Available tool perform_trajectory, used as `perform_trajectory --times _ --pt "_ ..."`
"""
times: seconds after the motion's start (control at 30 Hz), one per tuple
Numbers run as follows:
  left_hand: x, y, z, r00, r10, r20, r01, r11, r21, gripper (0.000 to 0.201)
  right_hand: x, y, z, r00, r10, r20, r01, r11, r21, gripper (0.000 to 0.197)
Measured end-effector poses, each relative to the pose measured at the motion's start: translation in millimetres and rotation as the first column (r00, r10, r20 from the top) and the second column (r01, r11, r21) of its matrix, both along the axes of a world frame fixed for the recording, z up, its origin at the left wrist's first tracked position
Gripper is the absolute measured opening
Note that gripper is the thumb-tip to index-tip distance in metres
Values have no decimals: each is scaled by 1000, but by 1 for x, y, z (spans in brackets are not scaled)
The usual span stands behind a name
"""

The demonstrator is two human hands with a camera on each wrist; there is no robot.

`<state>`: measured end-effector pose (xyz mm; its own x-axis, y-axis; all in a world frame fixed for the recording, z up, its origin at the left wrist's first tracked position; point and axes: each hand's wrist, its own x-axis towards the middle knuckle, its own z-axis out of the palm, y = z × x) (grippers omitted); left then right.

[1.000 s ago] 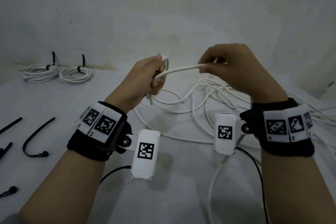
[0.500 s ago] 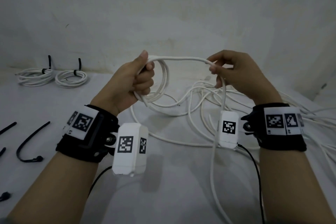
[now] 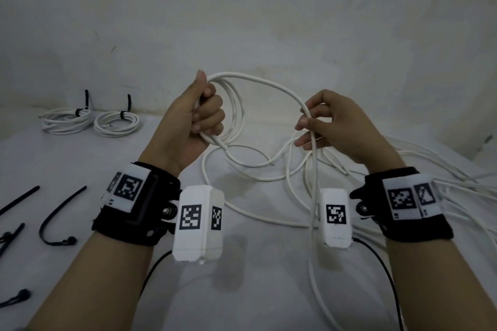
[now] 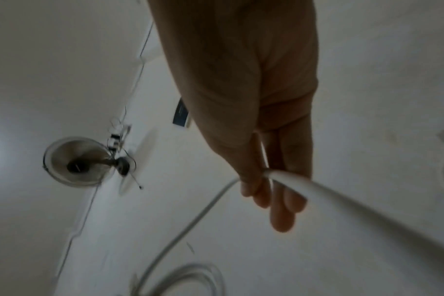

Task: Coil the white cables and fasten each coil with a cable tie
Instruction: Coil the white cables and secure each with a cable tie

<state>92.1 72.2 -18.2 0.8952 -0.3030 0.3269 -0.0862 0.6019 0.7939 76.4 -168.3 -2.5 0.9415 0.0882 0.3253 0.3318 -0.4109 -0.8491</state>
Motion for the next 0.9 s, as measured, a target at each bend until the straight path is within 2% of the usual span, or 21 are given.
perform_trajectory --times 0.13,0.23,0.3,0.37,0.47,0.53,0.6,0.77,0.83,0.9 --pt "1 0 2 999 39 -8 -39 998 -44 40 1 11 -11 997 37 -70 -35 999 38 7" --pt "4 4 2 998 51 -40 -57 987 -149 43 -7 9 -18 972 133 -196 -151 985 -81 22" --pt "6 11 3 997 51 -50 -61 976 -210 48 -16 6 -18 965 146 -219 -186 967 -172 36" --pt "9 15 3 998 38 -57 -50 968 -246 51 -21 0 -14 981 100 -169 -143 954 -264 40" --pt "10 17 2 998 -8 -62 -8 965 -263 53 -18 -11 -6 994 -62 85 90 918 -387 24" --pt "9 15 1 996 -41 -74 20 964 -266 53 -14 -19 -1 950 -142 277 259 854 -450 12" --pt "9 12 1 995 -50 -89 24 963 -270 53 -11 -27 1 930 -115 349 303 776 -553 12" --pt "11 13 1 994 -47 -97 12 943 -333 55 -20 -30 -11 984 82 155 78 591 -803 42" --pt "12 12 1 995 -37 -93 1 932 -361 55 -26 -26 -17 983 120 141 66 488 -870 54" --pt "11 9 2 997 -19 -77 -11 931 -364 53 -33 -20 -21 975 143 171 115 334 -936 67"
